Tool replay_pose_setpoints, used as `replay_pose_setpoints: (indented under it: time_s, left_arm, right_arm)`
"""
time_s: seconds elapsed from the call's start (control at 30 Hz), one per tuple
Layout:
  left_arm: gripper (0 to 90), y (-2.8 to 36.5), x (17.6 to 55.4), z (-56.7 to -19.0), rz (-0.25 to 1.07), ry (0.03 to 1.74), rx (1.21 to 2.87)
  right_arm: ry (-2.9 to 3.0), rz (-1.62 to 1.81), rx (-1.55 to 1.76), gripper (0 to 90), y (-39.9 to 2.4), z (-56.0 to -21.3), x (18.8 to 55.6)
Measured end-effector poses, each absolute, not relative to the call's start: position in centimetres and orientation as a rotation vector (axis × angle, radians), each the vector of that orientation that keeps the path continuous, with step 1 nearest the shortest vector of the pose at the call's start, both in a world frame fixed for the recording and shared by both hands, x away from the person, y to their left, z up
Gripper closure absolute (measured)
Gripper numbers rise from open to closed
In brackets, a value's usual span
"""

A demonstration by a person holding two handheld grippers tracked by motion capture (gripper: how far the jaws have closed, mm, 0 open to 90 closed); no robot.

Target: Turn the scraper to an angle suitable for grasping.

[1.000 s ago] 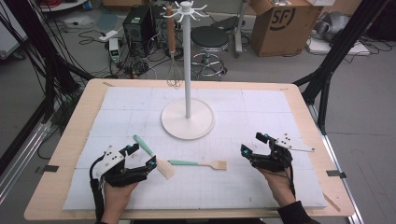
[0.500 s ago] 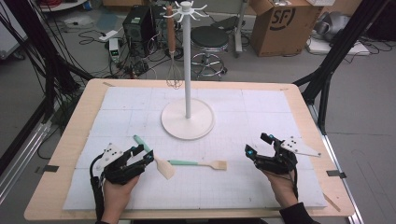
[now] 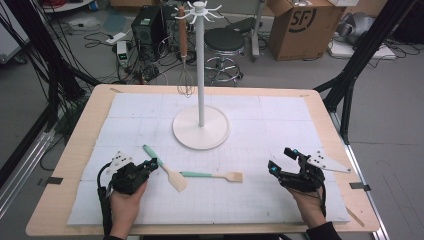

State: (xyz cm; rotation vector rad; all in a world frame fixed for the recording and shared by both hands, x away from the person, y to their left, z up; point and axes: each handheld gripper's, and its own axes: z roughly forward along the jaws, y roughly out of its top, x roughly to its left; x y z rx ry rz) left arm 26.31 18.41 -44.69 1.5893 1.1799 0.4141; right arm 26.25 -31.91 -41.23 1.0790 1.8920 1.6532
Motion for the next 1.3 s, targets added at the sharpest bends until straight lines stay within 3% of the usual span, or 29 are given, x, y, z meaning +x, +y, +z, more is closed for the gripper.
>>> replay_pose_setpoints:
  time_s: [0.57, 0.87, 1.3]
  left_arm:
    - [90.0, 19.2, 28.8, -45.4, 0.329, 1.316, 1.653]
    - [90.0, 20.1, 29.8, -45.8, 0.234, 1.42, 1.606]
    - [90.0, 19.4, 31.2, -45.9, 0.237, 1.494, 1.641]
  right_arm:
    - [1.819, 1.692, 1.044, 14.4, -32.0, -40.7, 25.4]
    - [1.801, 1.699, 1.045, 14.5, -32.0, -40.6, 25.3]
    - [1.799, 1.7, 1.047, 14.6, -31.9, -40.6, 25.3]
